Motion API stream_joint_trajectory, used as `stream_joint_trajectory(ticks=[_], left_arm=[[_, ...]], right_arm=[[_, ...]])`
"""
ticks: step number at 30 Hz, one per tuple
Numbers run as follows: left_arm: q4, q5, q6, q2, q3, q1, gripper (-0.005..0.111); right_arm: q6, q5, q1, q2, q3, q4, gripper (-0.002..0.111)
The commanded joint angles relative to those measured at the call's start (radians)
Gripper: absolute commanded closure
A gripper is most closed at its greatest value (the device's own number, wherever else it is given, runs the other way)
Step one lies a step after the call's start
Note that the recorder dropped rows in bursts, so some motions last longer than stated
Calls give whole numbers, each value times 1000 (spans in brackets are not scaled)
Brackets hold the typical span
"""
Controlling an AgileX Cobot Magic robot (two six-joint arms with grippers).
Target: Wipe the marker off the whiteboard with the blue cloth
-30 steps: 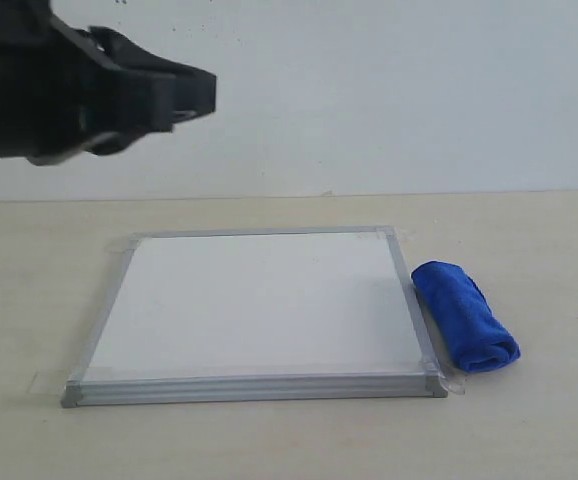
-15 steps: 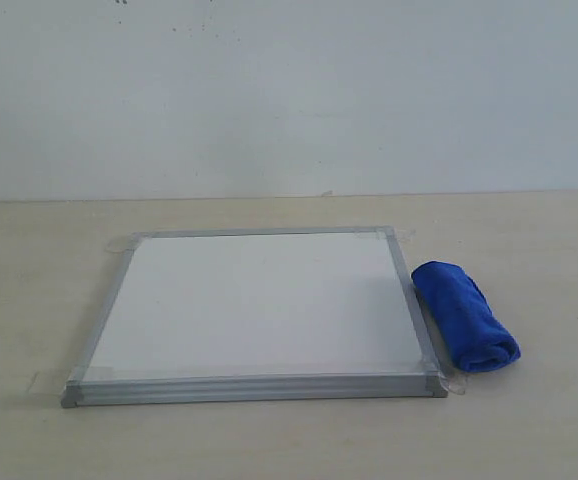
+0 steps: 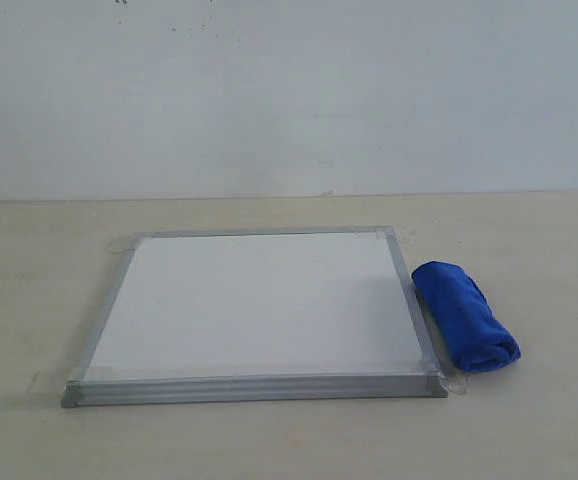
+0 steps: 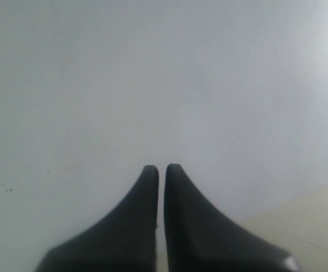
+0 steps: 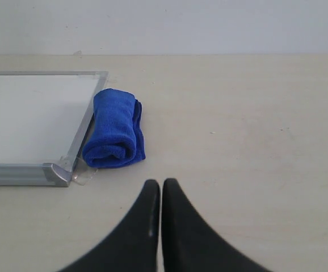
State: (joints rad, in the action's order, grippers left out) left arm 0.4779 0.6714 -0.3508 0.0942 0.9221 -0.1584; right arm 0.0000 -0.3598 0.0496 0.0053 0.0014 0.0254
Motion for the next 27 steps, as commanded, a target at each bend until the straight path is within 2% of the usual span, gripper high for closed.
stream_joint_trajectory(ticks=[1,7,11,14,15,17,19,27], left_arm=[[-37,59,12,-71,-5,59,103],[-162,65,3,-94,-53,191,103],[-186,-43,5,-94,-155,256,103],[-155,-164,15,-94,-262,238,103],[-155,-259,39,-94,-350,202,103],[-153,-367,46,-94,-471,174,103],[-153,-428,46,-94,-577,172,103],[-153,-513,106,-94,-809,172,103]], right_arm=[[0,2,-5,-5,-1,-5,107],[0,2,-5,-5,-1,-5,107],[0,2,-5,-5,-1,-5,107],[0,2,-5,-5,-1,-5,107],[0,2,-5,-5,-1,-5,107],[0,2,-5,-5,-1,-5,107],[0,2,-5,-5,-1,-5,107],[0,2,-5,-5,-1,-5,107]])
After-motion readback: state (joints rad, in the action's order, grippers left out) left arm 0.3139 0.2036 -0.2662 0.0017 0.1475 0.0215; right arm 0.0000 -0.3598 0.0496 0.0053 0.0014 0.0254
